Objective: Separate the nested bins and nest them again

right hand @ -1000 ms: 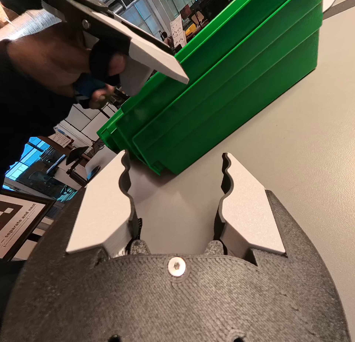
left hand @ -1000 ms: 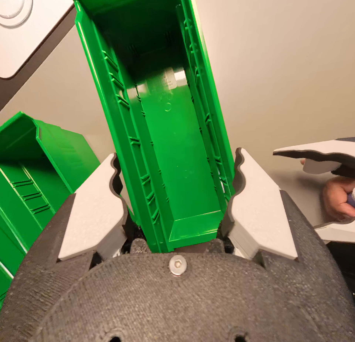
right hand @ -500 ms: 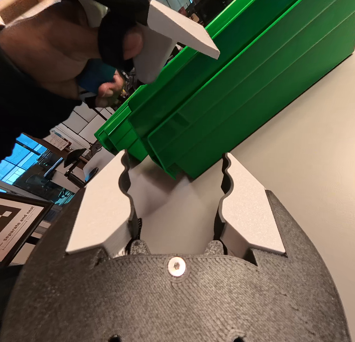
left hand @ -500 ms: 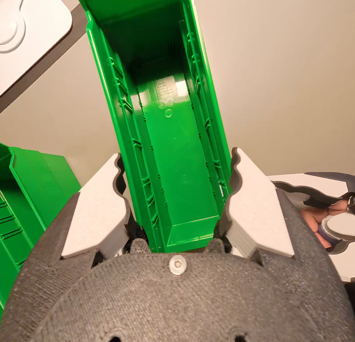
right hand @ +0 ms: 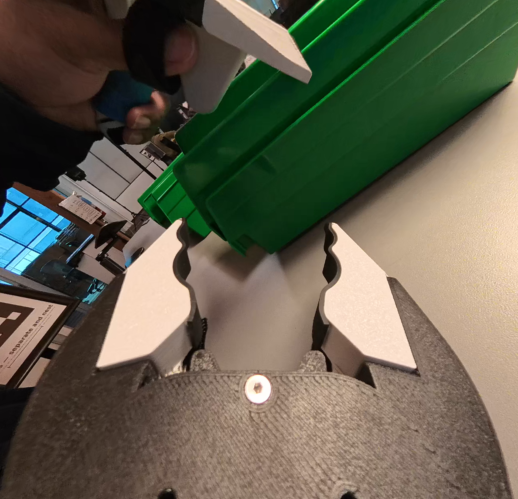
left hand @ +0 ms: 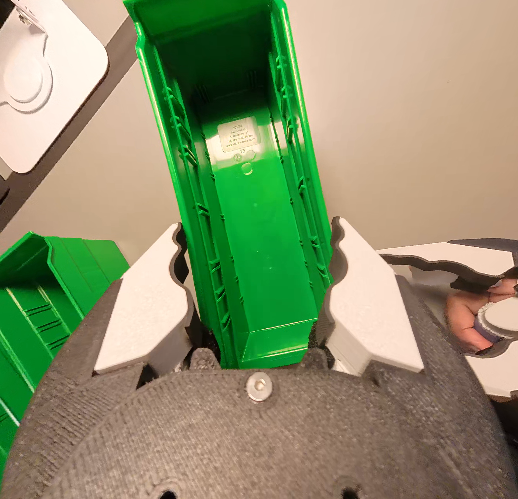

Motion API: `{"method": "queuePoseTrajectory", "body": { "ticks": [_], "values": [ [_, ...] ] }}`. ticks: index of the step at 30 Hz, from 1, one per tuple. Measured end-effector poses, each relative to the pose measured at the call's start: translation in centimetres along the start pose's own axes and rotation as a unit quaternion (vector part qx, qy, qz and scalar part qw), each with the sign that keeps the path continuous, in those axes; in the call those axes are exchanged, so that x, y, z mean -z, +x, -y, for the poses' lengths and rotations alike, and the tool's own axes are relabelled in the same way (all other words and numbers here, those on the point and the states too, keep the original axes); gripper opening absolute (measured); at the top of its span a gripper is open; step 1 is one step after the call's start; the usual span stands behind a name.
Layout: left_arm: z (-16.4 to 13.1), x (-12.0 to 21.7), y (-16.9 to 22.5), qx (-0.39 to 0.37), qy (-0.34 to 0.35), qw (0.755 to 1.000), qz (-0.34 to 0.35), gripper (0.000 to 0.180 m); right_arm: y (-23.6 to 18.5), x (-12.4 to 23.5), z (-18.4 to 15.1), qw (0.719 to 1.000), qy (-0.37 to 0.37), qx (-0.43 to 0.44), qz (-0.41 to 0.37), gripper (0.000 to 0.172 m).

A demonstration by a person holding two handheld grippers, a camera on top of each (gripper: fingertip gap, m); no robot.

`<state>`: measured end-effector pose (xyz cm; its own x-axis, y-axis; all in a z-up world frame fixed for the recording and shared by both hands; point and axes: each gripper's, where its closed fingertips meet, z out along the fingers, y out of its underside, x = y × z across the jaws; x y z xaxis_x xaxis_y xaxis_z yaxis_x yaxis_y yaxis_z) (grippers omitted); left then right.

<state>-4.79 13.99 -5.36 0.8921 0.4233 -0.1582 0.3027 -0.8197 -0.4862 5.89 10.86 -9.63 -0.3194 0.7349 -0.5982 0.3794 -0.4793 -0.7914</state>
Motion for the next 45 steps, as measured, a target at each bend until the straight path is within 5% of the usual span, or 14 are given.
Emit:
{"method": "queuePoseTrajectory", "body": {
  "ticks": [19,26,40,45],
  "values": [
    [0.6,2.0,0.5,-0.016,0.006,1.000,-0.020,0.100,-0.1,0.0,0.0,1.000,-0.002,0.000,0.002,0.098],
    [-2.0,0.5,1.4,-0.056,-0.056,0.996,-0.027,0.110,-0.1,0.0,0.0,1.000,-0.001,0.000,0.003,0.098],
    [0.6,-1.8,0.3,-0.041,-0.078,0.996,-0.027,0.125,-0.2,0.1,0.0,1.000,0.000,-0.003,0.008,0.098],
    [0.7,-2.0,0.7,-0.040,-0.081,0.995,-0.039,0.117,-0.2,0.1,0.0,1.000,-0.001,-0.006,0.010,0.097]
  ]
}}
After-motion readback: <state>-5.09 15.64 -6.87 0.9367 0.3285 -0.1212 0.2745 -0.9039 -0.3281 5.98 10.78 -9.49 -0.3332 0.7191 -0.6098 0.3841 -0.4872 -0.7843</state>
